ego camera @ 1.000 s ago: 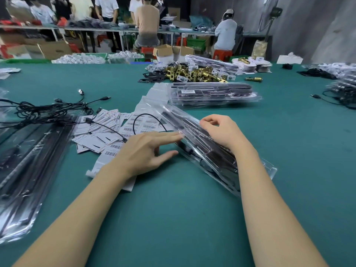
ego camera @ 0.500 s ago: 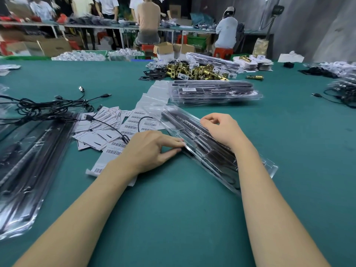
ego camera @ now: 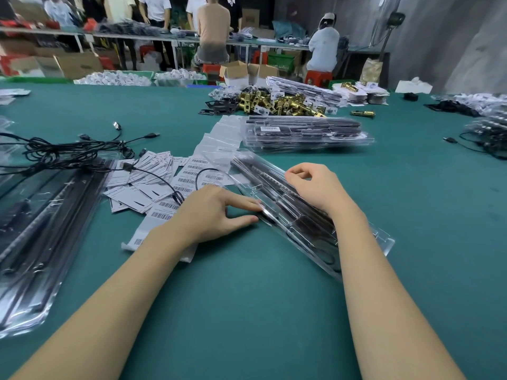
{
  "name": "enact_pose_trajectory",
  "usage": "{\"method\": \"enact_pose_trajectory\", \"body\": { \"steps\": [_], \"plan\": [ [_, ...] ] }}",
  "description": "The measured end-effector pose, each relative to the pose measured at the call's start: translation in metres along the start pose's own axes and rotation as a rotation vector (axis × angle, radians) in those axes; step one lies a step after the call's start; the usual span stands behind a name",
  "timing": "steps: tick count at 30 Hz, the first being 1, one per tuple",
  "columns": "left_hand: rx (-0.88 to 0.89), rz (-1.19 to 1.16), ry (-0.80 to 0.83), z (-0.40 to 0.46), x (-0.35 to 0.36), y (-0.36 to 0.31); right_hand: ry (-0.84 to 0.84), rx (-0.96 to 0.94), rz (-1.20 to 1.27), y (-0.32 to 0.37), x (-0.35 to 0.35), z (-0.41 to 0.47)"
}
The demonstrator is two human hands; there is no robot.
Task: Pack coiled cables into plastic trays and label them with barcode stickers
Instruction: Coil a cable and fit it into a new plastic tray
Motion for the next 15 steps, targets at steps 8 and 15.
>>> {"method": "enact_pose_trajectory", "body": {
  "steps": [8,15],
  "plan": [
    [0.031,0.154,-0.047,0.002,0.004,-0.018,0.150,0.013,-0.311,0.023,0.014,0.003],
    [0.204,0.314,0.071,0.003,0.035,-0.057,-0.042,-0.070,-0.352,0.019,0.019,0.000]
  ]
}}
Point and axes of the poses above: each hand's wrist, its own z-axis towards the middle knuckle, its own x-axis out of the palm, y = z × x, the point moved 10 cm from there along z, towards the middle knuckle, and after that the axes turned 1 degree about -z, right-handed, at the moved point
